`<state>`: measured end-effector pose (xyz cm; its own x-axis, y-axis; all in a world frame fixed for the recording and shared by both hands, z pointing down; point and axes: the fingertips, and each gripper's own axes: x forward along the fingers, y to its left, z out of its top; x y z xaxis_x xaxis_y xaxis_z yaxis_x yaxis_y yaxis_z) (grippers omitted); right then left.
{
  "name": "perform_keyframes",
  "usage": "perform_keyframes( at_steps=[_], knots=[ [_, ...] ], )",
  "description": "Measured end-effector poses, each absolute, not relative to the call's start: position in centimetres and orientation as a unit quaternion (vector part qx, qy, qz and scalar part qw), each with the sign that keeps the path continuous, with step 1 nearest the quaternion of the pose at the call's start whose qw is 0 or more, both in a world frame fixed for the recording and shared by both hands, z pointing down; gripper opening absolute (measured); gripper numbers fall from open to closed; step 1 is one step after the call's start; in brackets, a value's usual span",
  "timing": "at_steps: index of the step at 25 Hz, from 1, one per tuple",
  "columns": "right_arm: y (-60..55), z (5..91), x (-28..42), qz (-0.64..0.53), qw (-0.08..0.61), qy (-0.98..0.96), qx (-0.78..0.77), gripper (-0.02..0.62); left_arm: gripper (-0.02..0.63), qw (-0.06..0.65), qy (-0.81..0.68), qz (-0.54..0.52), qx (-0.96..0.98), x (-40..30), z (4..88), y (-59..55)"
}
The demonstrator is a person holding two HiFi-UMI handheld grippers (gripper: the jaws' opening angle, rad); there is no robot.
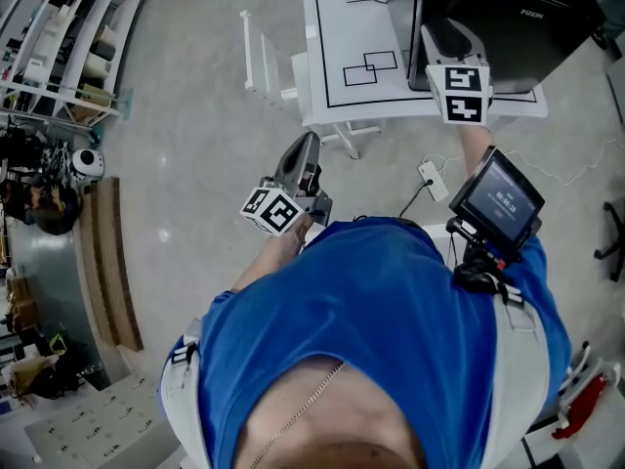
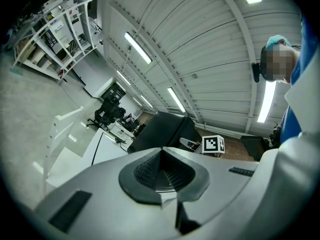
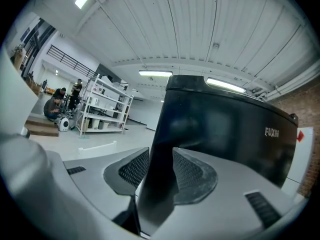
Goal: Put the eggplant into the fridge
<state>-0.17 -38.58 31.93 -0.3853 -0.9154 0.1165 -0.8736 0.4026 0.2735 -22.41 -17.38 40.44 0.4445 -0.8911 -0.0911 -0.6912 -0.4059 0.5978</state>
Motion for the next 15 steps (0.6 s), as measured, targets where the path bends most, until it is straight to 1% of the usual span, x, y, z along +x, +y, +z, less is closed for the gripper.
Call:
perform_keyframes(
  at_steps=[15],
  knots=[
    [-39.04,32.72,-0.06,-0.074,0.121,-0.834,0.534,0.146,0.008,0.246,-0.482,-0.202,0.816,-21.57,41.08,-17.75]
  ],
)
